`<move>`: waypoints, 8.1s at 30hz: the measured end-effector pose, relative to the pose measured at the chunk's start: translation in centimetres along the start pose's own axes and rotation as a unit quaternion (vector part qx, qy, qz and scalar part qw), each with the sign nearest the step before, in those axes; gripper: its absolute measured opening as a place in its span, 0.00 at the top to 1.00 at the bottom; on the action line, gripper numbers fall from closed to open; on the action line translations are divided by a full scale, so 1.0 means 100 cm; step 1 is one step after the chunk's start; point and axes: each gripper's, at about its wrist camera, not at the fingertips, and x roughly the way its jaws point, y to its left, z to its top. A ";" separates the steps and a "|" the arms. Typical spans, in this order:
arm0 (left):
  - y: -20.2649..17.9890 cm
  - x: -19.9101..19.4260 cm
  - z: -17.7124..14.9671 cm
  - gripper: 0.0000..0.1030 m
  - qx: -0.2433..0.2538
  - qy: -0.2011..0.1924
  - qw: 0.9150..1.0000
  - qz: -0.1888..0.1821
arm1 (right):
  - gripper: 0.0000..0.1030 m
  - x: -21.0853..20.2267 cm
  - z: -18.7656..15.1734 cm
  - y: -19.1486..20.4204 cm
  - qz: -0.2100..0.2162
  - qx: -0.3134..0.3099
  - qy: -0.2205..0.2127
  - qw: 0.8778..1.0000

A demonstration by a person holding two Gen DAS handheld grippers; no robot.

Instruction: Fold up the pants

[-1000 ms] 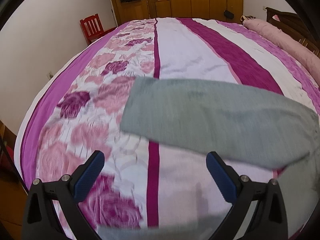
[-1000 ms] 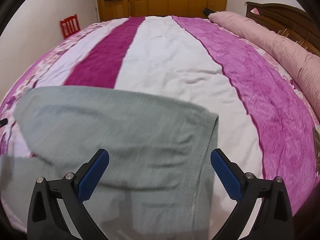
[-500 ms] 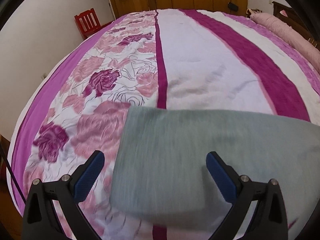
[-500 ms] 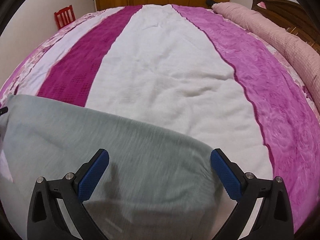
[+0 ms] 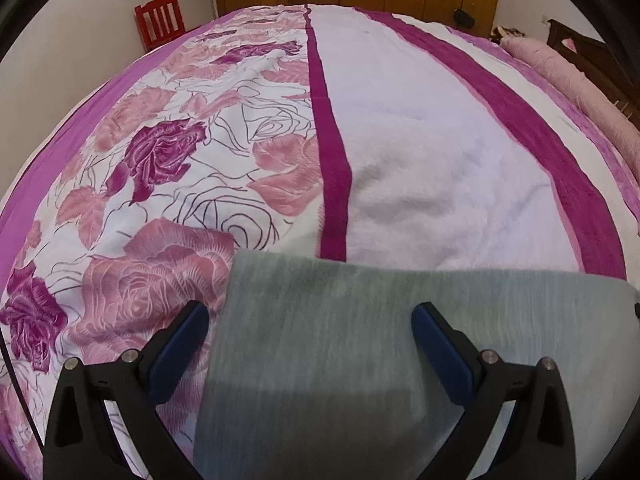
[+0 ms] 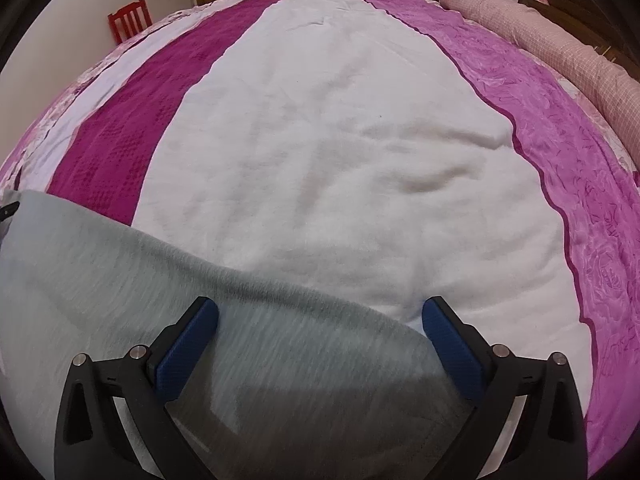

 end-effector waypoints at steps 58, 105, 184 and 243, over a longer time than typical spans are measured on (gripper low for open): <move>-0.006 -0.193 -0.111 0.93 -0.043 -0.125 0.991 -0.016 | 0.91 -0.164 -0.093 0.021 0.079 0.021 -0.109 0.991; 0.026 -0.220 -0.290 0.84 -0.071 -0.057 0.996 -0.010 | 0.84 -0.170 -0.244 0.038 0.080 0.028 -0.008 0.996; -0.040 -0.230 -0.318 0.97 -0.096 0.066 0.983 -0.140 | 0.79 -0.186 -0.241 -0.047 0.015 0.163 -0.045 0.985; -0.058 -0.241 -0.292 0.75 -0.053 0.032 0.980 -0.190 | 0.65 -0.170 -0.231 0.043 0.019 0.078 -0.008 0.997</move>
